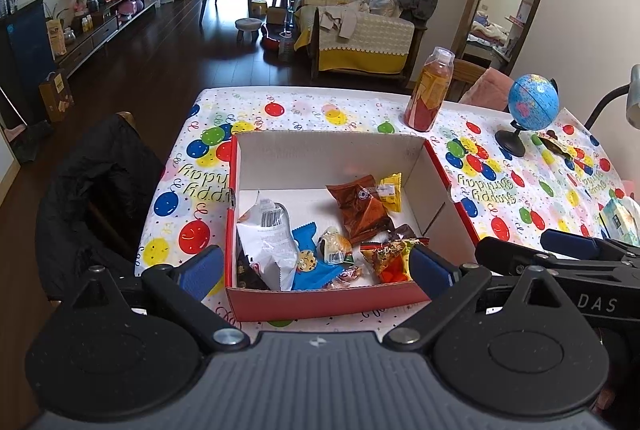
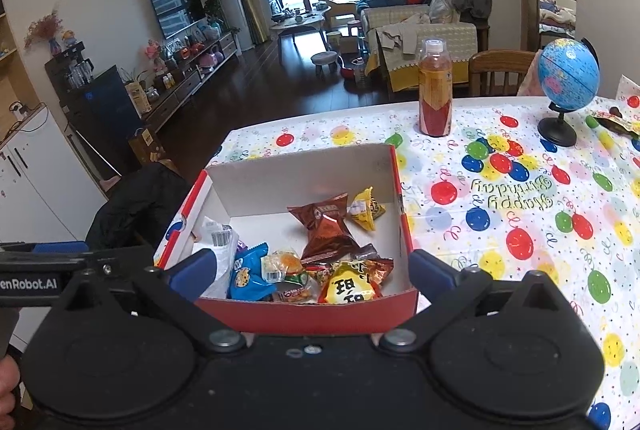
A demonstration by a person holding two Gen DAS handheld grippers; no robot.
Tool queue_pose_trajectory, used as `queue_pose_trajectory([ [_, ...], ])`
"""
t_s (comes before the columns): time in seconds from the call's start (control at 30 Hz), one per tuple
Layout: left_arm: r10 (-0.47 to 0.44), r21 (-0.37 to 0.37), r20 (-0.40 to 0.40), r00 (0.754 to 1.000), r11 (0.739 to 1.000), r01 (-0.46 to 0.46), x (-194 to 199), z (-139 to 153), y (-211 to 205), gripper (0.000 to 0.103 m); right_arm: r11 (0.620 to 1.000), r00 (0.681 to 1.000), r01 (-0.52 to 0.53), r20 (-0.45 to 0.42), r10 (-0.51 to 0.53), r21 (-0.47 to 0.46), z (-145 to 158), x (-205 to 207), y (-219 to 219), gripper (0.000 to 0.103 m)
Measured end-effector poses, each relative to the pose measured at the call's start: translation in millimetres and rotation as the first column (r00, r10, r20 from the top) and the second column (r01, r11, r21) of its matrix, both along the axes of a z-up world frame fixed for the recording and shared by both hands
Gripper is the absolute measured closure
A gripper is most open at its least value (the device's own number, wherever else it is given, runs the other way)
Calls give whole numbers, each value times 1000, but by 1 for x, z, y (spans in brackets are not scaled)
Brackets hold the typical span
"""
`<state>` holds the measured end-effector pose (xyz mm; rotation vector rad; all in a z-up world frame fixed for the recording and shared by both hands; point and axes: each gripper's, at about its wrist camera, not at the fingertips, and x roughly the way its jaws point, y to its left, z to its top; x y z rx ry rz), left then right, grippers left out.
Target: Organize snacks
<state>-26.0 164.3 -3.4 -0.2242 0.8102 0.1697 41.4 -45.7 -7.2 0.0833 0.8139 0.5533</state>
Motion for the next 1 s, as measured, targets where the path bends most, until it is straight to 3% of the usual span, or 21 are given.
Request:
queue_pose_trajectory([
  [1.0,-4,-7,-4,1000,1000,4,-2,-1,-5,3,1000,1000,17,-12,-17,-19,0,-3,1,2],
])
